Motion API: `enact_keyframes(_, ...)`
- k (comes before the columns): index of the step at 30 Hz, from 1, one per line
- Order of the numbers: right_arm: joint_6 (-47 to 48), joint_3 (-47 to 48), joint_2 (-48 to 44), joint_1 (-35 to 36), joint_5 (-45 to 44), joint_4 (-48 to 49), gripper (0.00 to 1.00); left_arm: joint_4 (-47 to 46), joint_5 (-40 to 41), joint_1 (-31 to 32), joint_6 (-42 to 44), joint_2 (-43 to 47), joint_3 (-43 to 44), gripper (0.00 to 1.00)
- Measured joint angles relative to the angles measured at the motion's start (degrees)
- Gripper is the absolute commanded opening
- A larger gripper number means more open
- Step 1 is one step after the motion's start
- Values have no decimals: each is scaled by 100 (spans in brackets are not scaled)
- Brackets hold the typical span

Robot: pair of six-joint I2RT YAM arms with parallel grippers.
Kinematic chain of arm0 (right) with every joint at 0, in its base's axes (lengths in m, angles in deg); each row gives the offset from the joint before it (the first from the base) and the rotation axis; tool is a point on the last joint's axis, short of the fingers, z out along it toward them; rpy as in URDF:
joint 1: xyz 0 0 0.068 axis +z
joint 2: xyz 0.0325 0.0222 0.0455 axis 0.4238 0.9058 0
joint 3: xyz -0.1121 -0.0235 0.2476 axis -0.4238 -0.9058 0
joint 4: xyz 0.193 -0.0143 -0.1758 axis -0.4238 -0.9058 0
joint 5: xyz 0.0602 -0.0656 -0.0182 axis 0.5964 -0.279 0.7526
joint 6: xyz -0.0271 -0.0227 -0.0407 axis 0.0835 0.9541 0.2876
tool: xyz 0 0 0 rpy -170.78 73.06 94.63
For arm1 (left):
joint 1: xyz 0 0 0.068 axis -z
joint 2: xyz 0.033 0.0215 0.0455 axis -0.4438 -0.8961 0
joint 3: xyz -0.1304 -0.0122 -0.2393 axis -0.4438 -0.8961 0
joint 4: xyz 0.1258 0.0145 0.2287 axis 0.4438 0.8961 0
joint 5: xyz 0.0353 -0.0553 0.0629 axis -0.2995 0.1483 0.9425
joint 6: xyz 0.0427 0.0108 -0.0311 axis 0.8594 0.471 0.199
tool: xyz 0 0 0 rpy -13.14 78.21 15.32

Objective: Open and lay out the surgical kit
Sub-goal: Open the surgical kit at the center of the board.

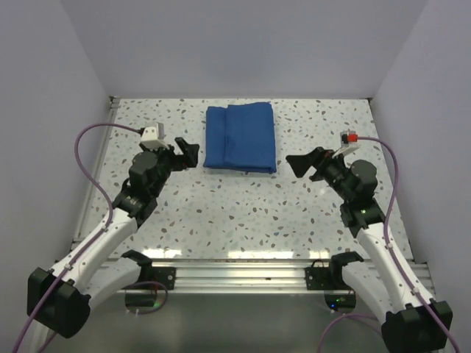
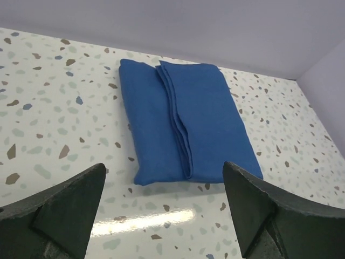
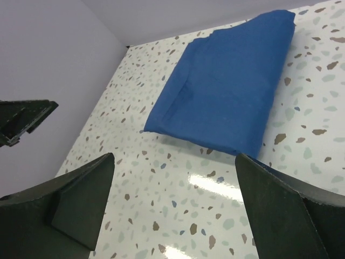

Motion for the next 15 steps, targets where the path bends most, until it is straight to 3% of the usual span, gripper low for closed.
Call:
enact_keyframes(10,415,138,435,177,-402,-382,94,568,634,302,356,-1064,372,90)
enact_keyframes(15,1198,1606,1974,2070,-2559,-1742,98,1158,1602,1104,380,-2131,1320,90)
